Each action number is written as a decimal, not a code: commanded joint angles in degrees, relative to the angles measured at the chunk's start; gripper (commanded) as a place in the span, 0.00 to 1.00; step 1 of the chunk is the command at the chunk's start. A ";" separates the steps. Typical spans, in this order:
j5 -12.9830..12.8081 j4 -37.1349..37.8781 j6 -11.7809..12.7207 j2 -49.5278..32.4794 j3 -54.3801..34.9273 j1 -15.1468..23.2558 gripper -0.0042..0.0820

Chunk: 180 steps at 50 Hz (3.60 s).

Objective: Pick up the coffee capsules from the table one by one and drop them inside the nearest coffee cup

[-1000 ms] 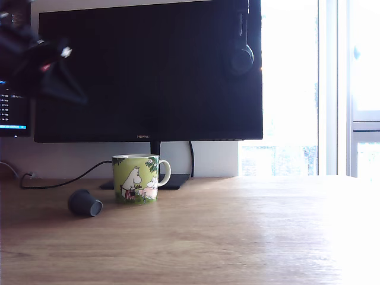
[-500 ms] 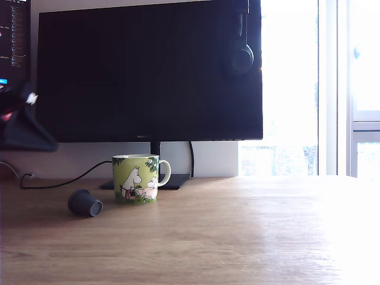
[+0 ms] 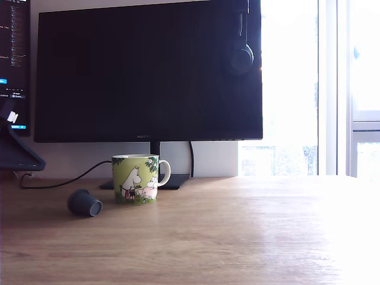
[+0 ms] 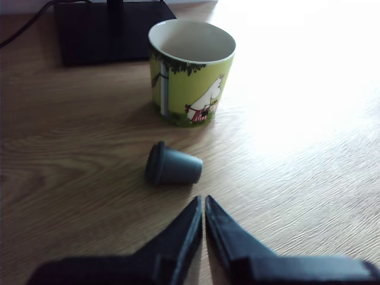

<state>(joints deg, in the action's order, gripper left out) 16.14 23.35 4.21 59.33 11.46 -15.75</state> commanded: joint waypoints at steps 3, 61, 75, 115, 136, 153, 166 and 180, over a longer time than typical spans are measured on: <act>-0.11 0.50 0.28 -0.17 -0.90 -0.17 0.02; -0.13 5.31 -6.86 3.56 -0.90 -1.68 0.95; -0.13 15.91 -7.67 11.74 -0.90 -1.66 0.95; -1.90 34.51 -7.69 39.43 6.58 -1.64 0.95; -2.29 34.53 -7.78 43.54 9.01 -1.68 0.95; -1.31 30.71 -8.85 43.54 11.10 -1.68 0.36; -1.16 30.64 -9.18 43.54 11.45 -1.68 0.25; -1.16 30.58 -9.18 43.47 11.45 -1.66 0.25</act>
<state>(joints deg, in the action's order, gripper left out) 14.92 54.33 -4.73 102.21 23.29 -17.26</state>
